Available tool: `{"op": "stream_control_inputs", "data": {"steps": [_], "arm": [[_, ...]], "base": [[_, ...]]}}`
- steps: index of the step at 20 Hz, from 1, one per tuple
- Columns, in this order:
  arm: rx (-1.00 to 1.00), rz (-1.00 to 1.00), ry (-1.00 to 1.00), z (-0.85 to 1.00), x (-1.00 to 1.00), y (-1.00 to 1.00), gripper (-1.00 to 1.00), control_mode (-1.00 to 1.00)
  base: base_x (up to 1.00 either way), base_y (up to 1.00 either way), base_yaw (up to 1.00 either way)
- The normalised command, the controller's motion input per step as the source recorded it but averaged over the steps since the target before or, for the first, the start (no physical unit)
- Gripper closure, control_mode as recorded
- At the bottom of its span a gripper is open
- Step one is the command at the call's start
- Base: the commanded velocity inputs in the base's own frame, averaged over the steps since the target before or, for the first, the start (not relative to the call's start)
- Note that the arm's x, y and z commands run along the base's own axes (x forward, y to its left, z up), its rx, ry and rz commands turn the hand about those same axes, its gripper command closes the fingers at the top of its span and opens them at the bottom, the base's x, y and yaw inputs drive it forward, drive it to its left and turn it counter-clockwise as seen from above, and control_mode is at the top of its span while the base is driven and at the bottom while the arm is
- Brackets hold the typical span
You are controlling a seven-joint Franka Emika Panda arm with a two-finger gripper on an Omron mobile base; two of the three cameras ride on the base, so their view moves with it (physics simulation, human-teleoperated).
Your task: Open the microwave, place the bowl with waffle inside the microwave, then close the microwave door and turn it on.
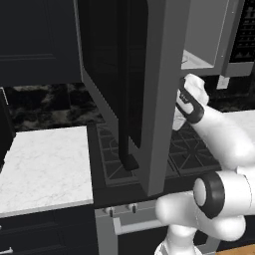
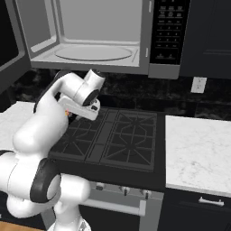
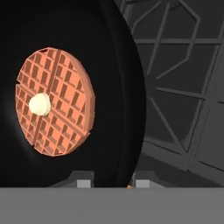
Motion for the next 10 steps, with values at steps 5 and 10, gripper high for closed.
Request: {"op": "stream_control_inputs", "data": {"steps": [5, 10], "arm": [[0.04, 0.00, -0.05, 1.00, -0.43, -1.00, 1.00, -1.00], [0.04, 0.00, -0.01, 1.00, -0.50, -0.93, 1.00, -1.00]], "base": [[0.00, 0.00, 0.00], [0.00, 0.00, 0.00]]}}
